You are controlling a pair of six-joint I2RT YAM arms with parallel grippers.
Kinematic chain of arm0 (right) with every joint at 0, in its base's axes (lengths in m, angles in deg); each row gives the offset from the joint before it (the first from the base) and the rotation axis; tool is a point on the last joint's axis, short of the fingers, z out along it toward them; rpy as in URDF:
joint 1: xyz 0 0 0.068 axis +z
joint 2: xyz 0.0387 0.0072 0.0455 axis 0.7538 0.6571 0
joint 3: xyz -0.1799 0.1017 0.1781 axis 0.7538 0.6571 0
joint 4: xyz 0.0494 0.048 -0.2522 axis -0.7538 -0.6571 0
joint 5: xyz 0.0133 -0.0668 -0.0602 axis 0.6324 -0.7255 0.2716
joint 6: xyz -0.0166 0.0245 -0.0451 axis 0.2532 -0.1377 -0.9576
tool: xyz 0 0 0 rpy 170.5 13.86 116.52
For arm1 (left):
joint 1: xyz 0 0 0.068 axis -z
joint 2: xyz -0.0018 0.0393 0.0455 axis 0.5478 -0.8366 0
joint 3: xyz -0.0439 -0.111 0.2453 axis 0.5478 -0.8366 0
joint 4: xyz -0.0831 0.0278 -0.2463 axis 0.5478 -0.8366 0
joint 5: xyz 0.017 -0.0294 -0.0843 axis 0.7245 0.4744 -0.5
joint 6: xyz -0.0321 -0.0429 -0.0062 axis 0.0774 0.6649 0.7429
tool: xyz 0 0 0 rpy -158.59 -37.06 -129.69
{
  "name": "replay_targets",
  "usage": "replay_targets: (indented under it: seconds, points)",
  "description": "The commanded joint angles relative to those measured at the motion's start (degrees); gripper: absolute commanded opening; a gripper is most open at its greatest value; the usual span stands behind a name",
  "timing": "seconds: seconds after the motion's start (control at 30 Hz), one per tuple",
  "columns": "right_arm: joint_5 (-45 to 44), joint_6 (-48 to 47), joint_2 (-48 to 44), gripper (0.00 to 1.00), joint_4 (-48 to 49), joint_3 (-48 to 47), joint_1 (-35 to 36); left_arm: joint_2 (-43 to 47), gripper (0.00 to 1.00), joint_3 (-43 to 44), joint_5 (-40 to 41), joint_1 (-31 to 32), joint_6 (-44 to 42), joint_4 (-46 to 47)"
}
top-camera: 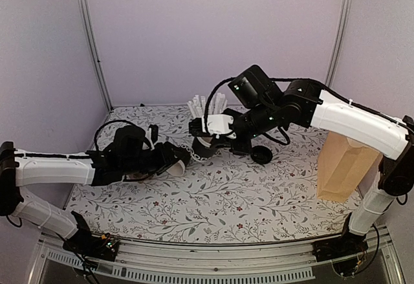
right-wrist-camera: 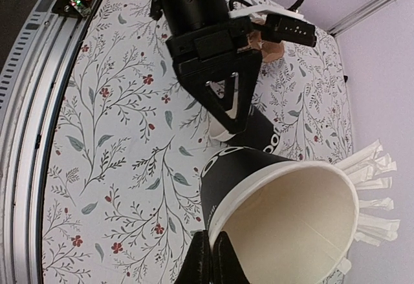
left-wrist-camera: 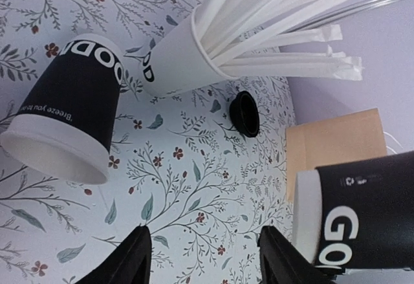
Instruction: Pack the takeout coffee
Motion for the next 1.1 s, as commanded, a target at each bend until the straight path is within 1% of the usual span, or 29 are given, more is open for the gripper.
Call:
replay_targets:
  seconds: [0.0, 0.17, 0.23, 0.3, 0.47, 0.6, 0.67, 0.77, 0.83, 0.93, 1.07]
  points:
    - [4.5, -0.7, -5.0, 0.0, -2.5, 6.7, 0.0, -1.4, 0.6, -0.5, 5.7, 0.4, 0.5, -5.8]
    - [8.8, 0.5, -8.1, 0.0, 0.2, 19.1, 0.0, -6.8, 0.63, 1.4, 8.0, 0.4, -0.1, -2.6]
    - [7.9, 0.7, -8.3, 0.0, 0.3, 21.9, 0.0, -9.6, 0.64, 4.2, 9.1, -0.1, -2.0, -3.6]
    - [6.4, 0.8, -8.9, 0.0, 1.0, 24.5, 0.0, -13.0, 0.65, 7.8, 11.0, -1.0, -3.2, -7.9]
    - [2.8, 0.6, -13.2, 0.0, 3.8, 30.2, 0.0, -16.4, 0.63, 10.8, 9.5, -2.9, -3.5, -9.6]
    - [2.2, 0.1, -14.0, 0.0, 5.3, 32.7, 0.0, -15.0, 0.59, 11.1, 9.0, -2.9, -4.6, -10.8]
    - [2.1, -0.1, -14.2, 0.0, 6.1, 33.4, 0.0, -12.3, 0.59, 10.6, 11.2, -2.9, -4.6, -14.3]
    - [2.4, -0.1, -13.6, 0.0, 6.9, 34.1, 0.0, -7.5, 0.6, 9.2, 14.7, -3.0, -4.4, -16.8]
    - [2.4, -0.1, -13.1, 0.0, 7.7, 34.6, 0.0, -5.5, 0.61, 8.8, 15.4, -3.3, -4.4, -18.2]
    - [0.7, -0.1, -13.0, 0.0, 10.1, 36.1, 0.0, -5.0, 0.62, 8.7, 14.3, -3.8, -3.6, -19.0]
    - [-2.8, 0.5, -12.1, 0.0, 13.1, 37.0, 0.0, -6.7, 0.63, 8.1, 11.9, -4.1, -2.5, -17.6]
